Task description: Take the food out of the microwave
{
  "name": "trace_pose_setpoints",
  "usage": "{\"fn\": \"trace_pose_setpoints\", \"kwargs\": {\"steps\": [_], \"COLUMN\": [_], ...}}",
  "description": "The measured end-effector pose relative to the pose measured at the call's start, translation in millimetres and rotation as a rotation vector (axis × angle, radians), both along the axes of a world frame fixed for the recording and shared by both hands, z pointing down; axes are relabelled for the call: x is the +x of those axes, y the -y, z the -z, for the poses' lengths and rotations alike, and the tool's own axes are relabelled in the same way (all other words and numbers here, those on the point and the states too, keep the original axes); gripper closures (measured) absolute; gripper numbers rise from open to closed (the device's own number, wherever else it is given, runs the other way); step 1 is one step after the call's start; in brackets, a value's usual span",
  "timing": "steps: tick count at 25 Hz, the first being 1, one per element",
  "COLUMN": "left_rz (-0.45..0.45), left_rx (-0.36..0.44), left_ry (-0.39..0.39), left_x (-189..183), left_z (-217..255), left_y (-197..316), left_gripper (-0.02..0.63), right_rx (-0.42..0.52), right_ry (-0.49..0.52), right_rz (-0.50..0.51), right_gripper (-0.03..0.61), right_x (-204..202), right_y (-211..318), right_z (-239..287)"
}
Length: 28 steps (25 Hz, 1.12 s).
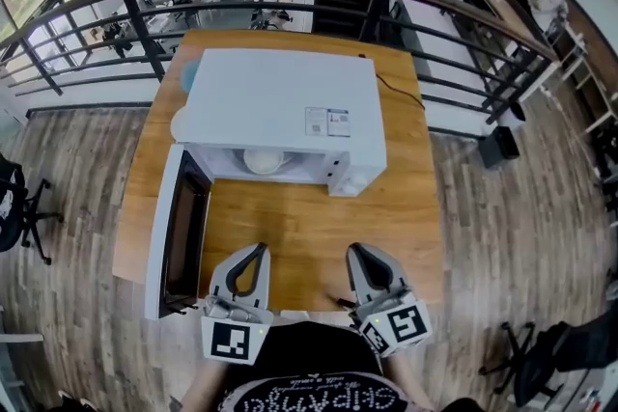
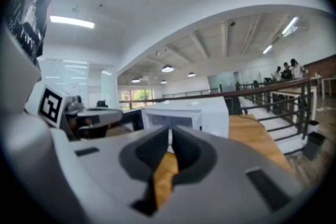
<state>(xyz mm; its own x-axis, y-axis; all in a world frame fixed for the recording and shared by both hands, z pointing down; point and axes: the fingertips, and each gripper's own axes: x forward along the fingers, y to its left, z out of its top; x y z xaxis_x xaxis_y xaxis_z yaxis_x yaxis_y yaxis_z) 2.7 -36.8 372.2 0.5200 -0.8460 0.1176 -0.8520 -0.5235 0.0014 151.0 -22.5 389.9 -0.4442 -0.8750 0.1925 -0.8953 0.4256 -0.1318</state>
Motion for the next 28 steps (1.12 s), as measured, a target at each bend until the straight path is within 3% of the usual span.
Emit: {"fn": "trace_pose_setpoints", "kwargs": {"steps": [12,28], "left_rz": [0.087,0.088], "left_rx": [-0.011,0.021], "left_ry": [0.027,0.017], "left_x": [-10.2,-47.3], "left_z": [-8.3,7.8], "left_y": [0.4,-0.1], "left_gripper": [0.581,0.58], "right_rx": [-0.025,-0.016], "right_ry": [0.013,0.024], "right_rz": [0.036,0.033], "right_gripper": [0.538,0.538], "right_x": [6.0,-34.4], "right_y": [13.2,8.4], "right_z": [-10.9,5.4]}}
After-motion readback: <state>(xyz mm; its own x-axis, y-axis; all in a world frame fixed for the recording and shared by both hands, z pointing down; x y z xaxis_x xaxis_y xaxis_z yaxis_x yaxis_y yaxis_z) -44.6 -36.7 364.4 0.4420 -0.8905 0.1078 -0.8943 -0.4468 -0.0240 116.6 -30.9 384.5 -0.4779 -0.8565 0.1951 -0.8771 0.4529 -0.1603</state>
